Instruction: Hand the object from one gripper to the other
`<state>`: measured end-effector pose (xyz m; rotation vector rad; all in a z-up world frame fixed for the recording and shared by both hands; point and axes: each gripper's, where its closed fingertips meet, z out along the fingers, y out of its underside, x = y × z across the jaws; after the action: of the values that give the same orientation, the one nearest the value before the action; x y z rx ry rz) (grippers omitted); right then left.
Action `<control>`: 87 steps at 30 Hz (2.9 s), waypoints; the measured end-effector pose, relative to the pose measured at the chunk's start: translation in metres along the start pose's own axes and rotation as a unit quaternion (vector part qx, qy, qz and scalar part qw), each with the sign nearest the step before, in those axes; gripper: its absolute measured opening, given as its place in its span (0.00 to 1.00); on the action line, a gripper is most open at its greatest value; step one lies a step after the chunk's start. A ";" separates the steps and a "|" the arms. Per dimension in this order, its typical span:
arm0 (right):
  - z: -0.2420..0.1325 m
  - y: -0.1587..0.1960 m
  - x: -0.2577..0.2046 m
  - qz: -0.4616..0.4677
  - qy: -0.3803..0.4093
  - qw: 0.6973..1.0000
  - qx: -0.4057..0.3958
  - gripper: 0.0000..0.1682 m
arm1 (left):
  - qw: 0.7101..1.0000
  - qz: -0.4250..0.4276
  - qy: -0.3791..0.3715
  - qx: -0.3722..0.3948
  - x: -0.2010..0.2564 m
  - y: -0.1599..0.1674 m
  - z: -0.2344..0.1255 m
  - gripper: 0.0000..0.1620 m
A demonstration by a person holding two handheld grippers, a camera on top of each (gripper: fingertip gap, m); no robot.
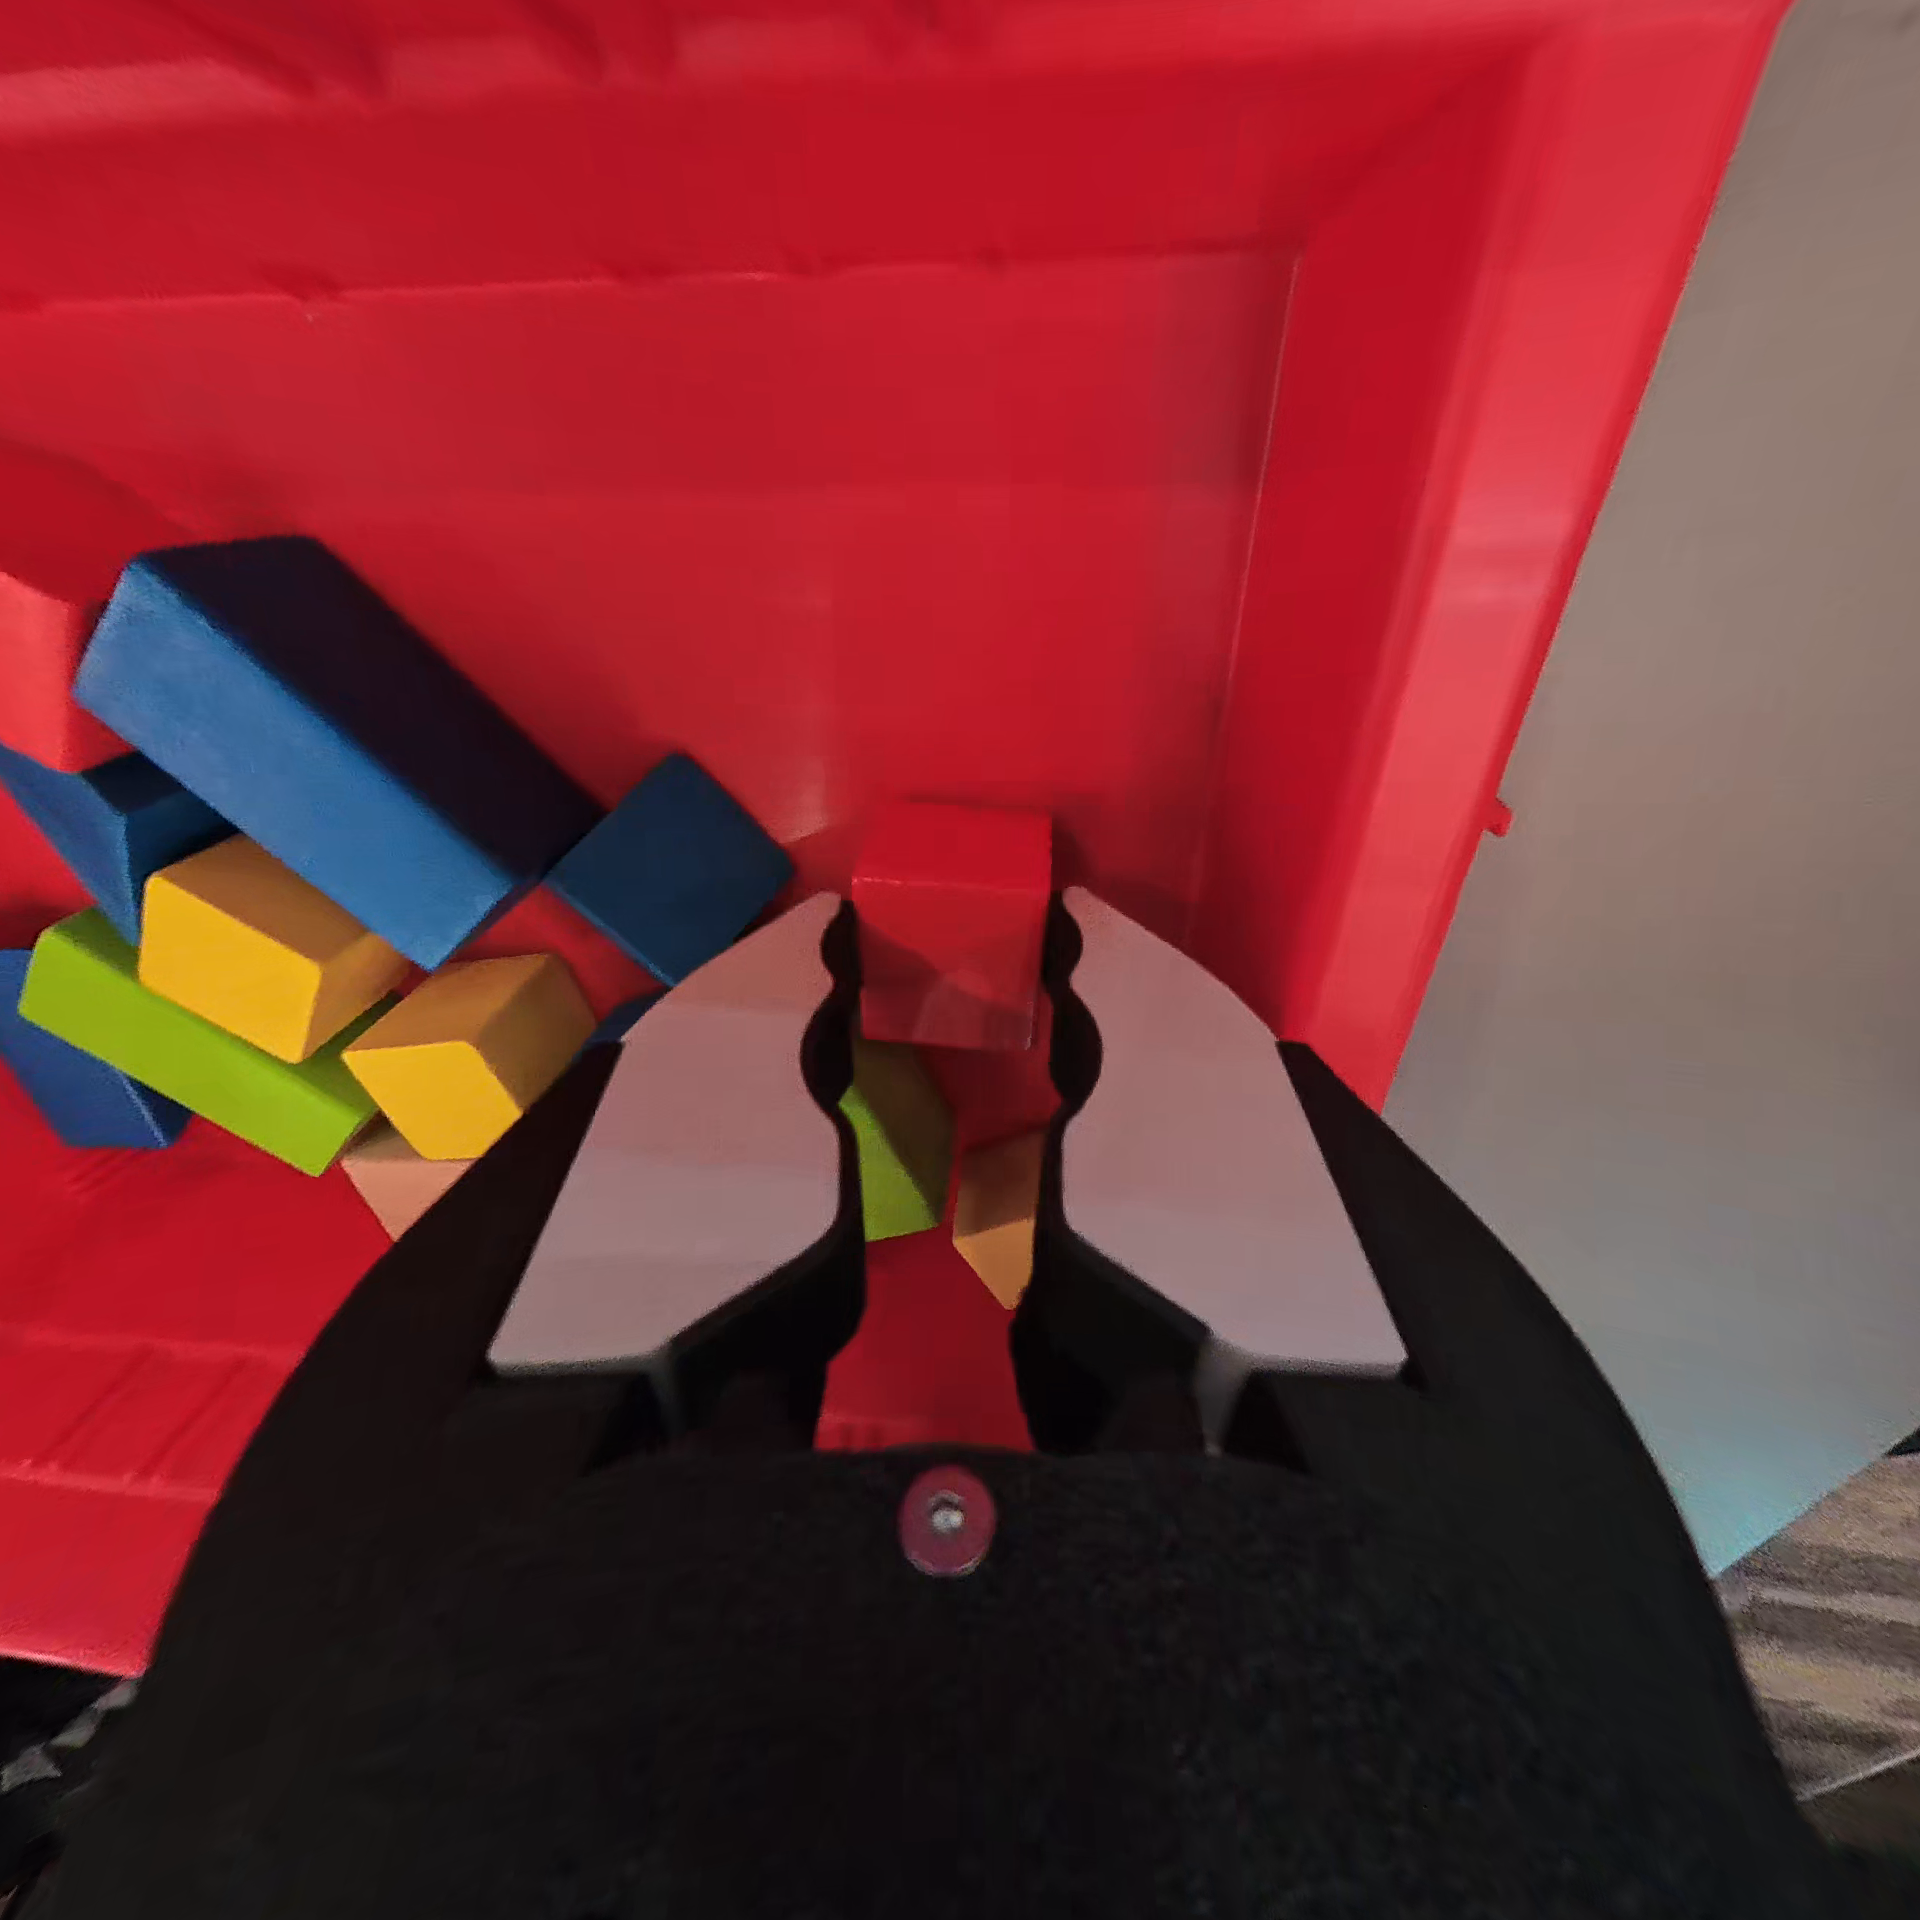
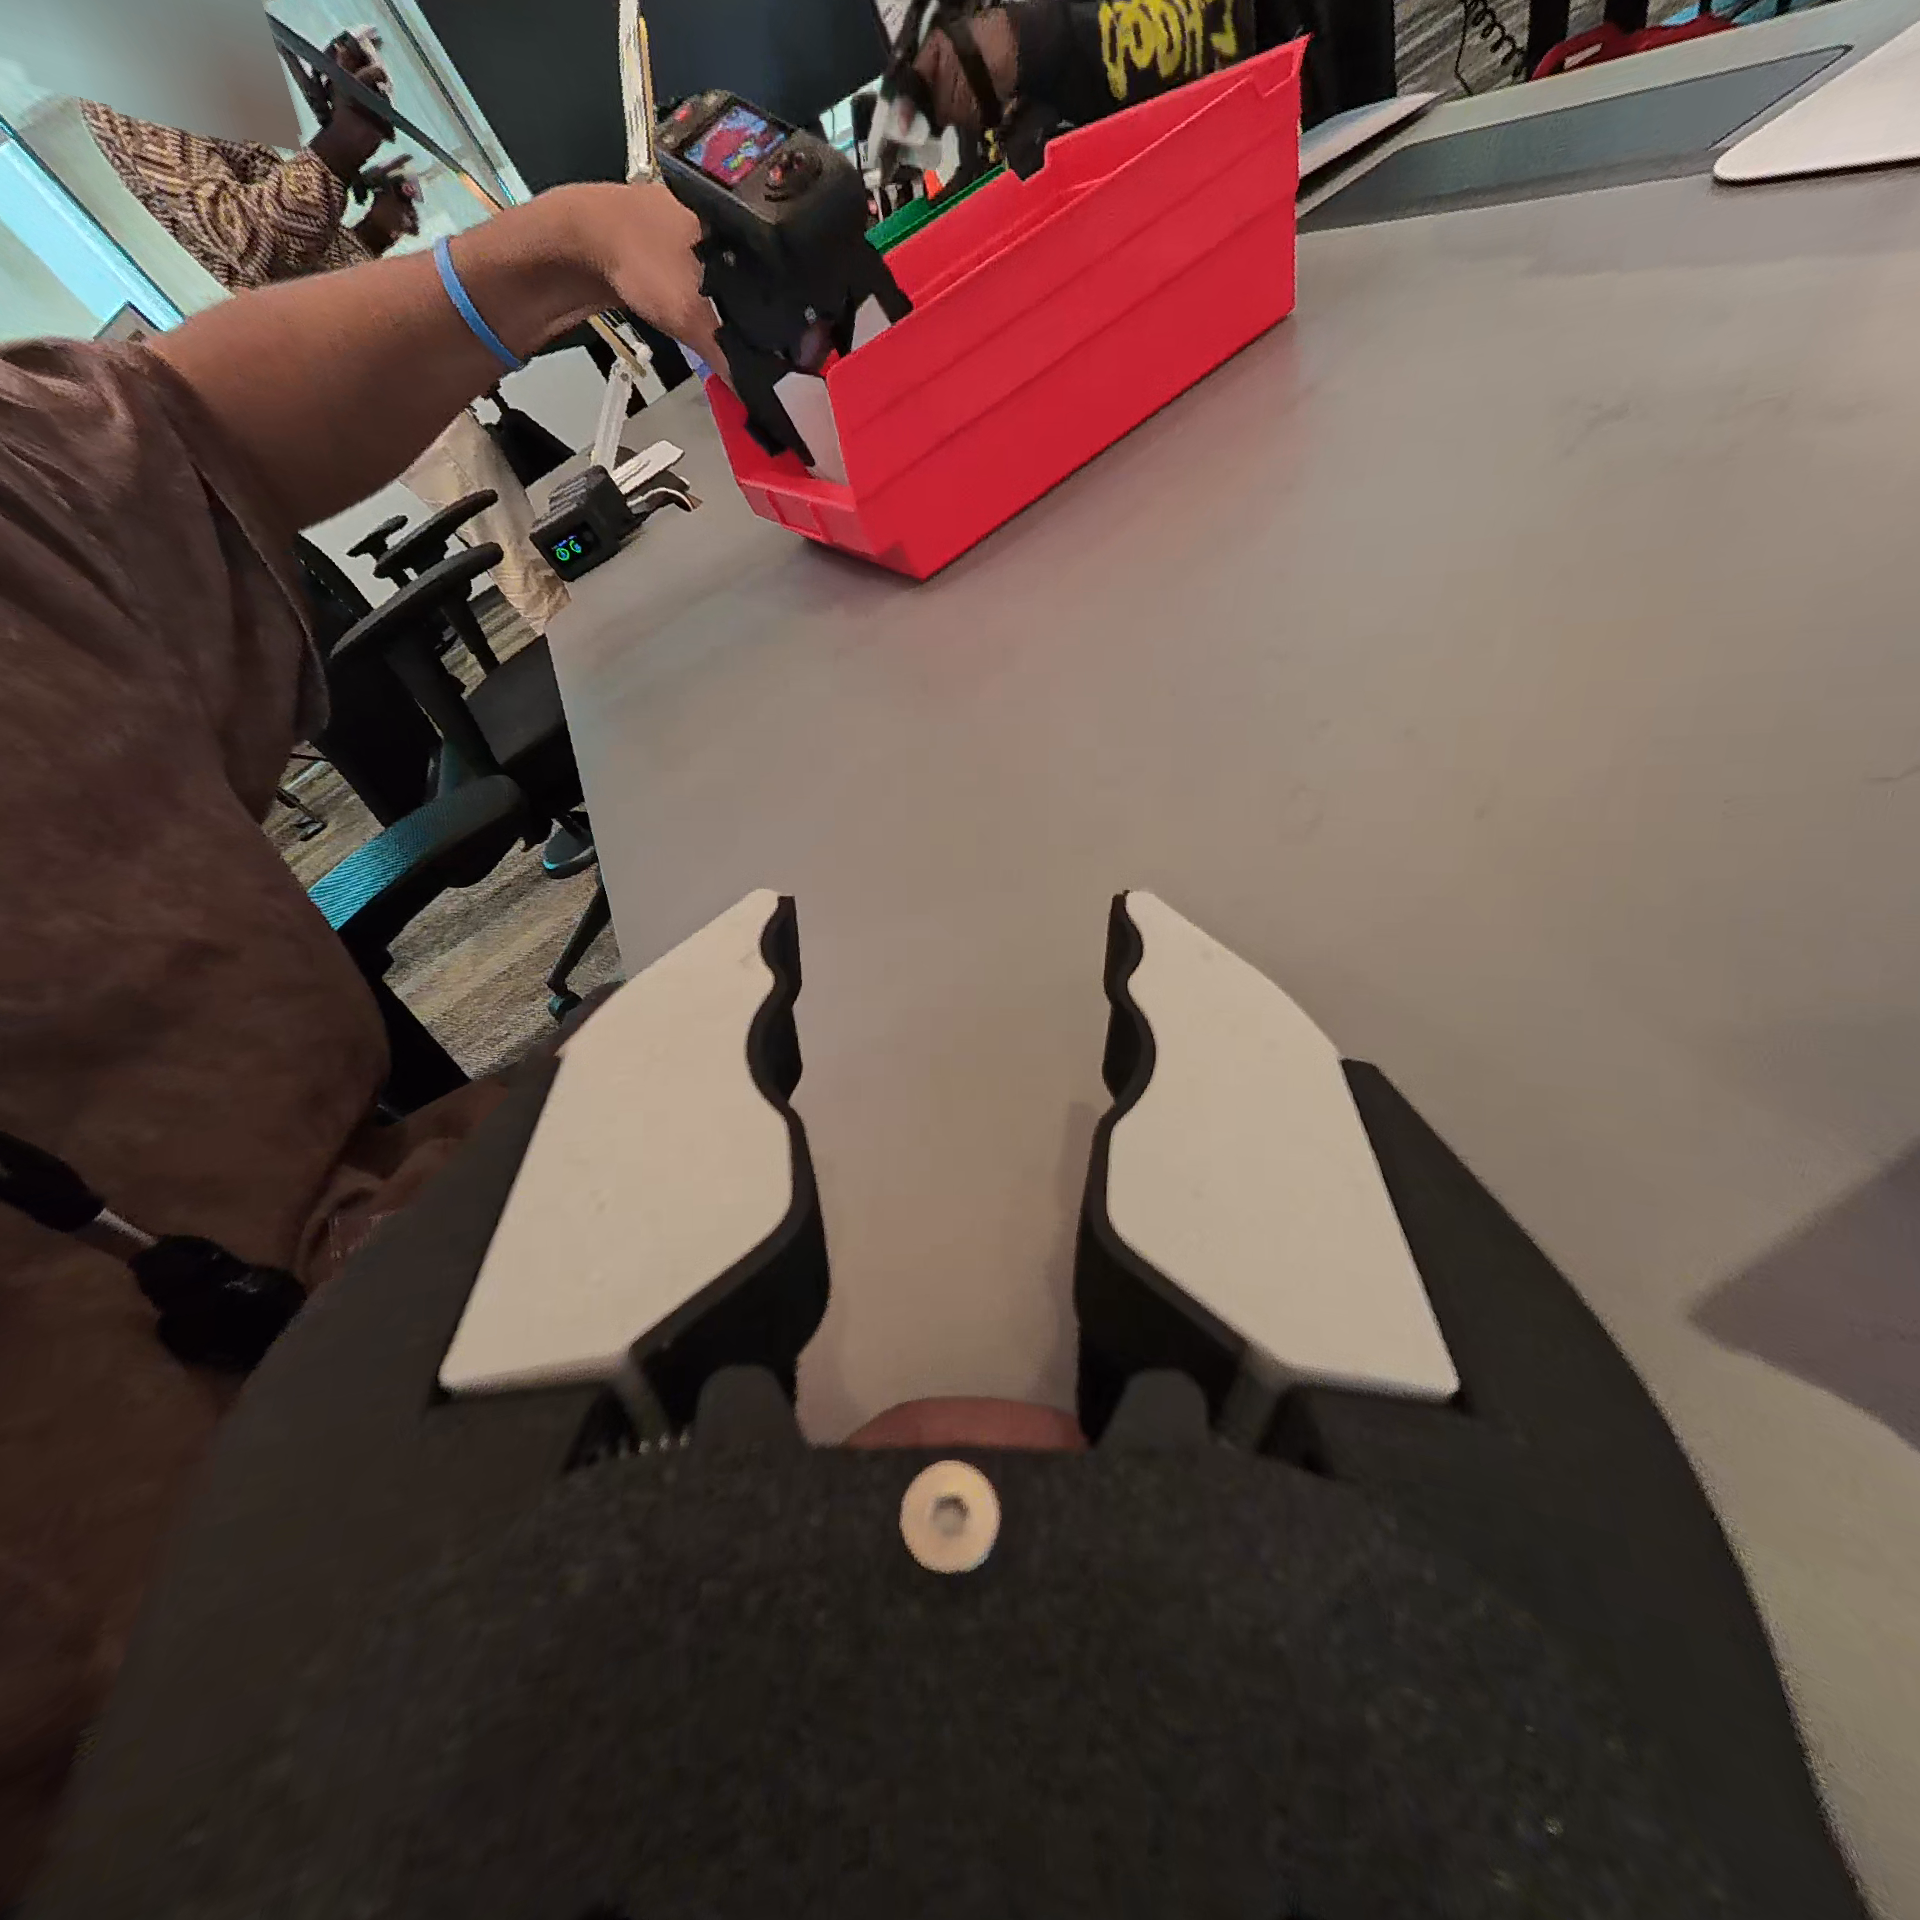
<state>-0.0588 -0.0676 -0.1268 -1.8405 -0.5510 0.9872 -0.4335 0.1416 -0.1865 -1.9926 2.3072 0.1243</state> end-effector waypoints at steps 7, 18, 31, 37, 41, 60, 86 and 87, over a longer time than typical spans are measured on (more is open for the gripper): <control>0.002 -0.009 -0.007 -0.022 -0.001 1.000 0.004 0.33 | 0.990 -0.081 -0.046 0.103 -0.005 -0.015 -0.041 0.21; 0.021 -0.059 0.001 0.071 0.009 0.997 0.003 0.44 | 0.746 -0.122 -0.113 0.645 0.008 -0.138 -0.207 0.21; 0.092 -0.176 -0.014 0.261 -0.199 0.942 0.066 0.44 | 0.741 0.062 -0.117 0.659 0.041 -0.321 -0.207 0.21; 0.084 -0.160 -0.008 0.315 -0.240 0.918 0.022 0.21 | 0.775 0.050 -0.114 0.619 0.040 -0.341 -0.187 0.21; 0.070 -0.170 -0.003 0.313 -0.236 0.920 0.025 0.21 | 0.776 -0.045 -0.072 0.624 0.048 -0.329 -0.188 0.35; -0.085 -0.008 0.204 0.017 0.300 0.825 -0.479 0.21 | 0.765 -0.326 -0.125 0.542 0.136 -0.196 -0.096 0.35; -0.115 -0.165 0.012 0.011 0.129 0.974 0.187 0.32 | 0.756 -0.362 -0.158 0.522 0.118 -0.155 -0.102 0.41; -0.105 -0.144 0.008 0.029 0.121 0.975 0.184 0.33 | 0.762 -0.373 -0.151 0.507 0.117 -0.149 -0.100 0.40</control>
<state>0.0377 -0.0525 0.0224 -1.6173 -0.1523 0.8228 -0.3047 -0.0074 -0.1015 -1.8182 0.8402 -0.6551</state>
